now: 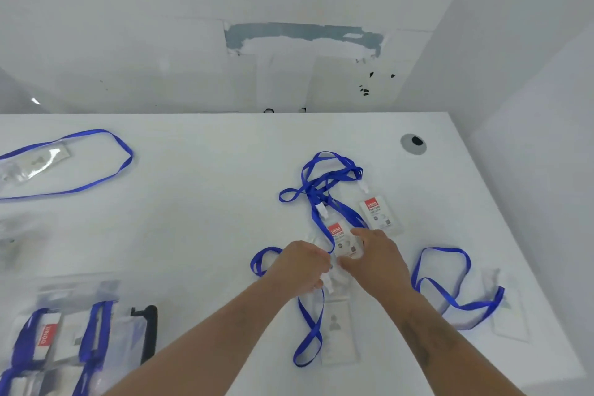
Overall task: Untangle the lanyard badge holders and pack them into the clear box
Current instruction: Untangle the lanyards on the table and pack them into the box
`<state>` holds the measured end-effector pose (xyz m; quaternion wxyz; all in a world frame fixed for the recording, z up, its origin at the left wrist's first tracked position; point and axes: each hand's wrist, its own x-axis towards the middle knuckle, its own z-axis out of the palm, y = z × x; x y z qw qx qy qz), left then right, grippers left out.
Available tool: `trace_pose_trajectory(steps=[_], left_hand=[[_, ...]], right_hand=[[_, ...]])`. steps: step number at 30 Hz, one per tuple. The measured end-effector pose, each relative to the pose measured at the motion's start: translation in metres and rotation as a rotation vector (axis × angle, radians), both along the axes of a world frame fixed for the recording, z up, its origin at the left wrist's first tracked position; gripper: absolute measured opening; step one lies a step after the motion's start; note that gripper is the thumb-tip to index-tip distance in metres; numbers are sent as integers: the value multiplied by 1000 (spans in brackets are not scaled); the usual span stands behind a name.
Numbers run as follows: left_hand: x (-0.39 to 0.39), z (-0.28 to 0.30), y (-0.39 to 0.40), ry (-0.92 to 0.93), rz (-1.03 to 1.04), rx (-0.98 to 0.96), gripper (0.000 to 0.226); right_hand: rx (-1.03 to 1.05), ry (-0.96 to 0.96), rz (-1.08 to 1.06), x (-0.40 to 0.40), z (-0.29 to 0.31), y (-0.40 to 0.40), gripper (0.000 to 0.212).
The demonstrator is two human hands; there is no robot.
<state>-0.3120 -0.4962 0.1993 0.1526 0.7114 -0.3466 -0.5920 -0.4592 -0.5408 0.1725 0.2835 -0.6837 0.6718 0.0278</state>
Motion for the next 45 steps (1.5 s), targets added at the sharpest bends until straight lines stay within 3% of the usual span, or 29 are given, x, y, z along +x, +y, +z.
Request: trace_pose_trajectory(steps=[4,6,8,10,12,15,17,20,27,30,33,36,39,43,45], left_hand=[[-20,-4,-20,-178,-271,-1,39],[-22,-16,-23,-123,-153,34,38],[-24,-26,-25,14,143,101,32],[-23,-29,-23,27,303,45,38],[-21,-27,-23,49,309,57,39],[-16,-17,-24,13,295,69,22],[-8,-6,-22,-19,313,35,14],[8,18,-15,17,348,-3,24],[56,71,11,497,529,-121,24],[78,87,20,559,643,-235,21],[98,104,23,526,658,-323,18],[120,120,30,516,601,-372,18],[132,133,36,530,523,-368,19],[140,146,42,521,579,-429,16],[143,148,42,448,651,-477,15]], right_hand=[[-26,105,65,0,-12,-7,76],[-31,107,73,-2,-16,-9,73],[-26,48,41,-6,-16,-11,63],[22,-85,-62,-10,-10,-16,50],[142,-256,-200,-12,0,-21,39],[379,-489,-414,-14,19,-21,23],[476,-630,-485,-16,32,-16,21],[587,-823,-537,-12,49,-11,20],[638,-1171,-546,34,88,9,18],[508,-1035,-347,53,106,21,19],[100,-831,-276,56,112,25,18],[-206,-779,-223,63,113,30,26],[-262,-713,-33,83,109,31,39],[-209,-681,119,111,118,36,10],[-180,-582,244,118,125,45,18]])
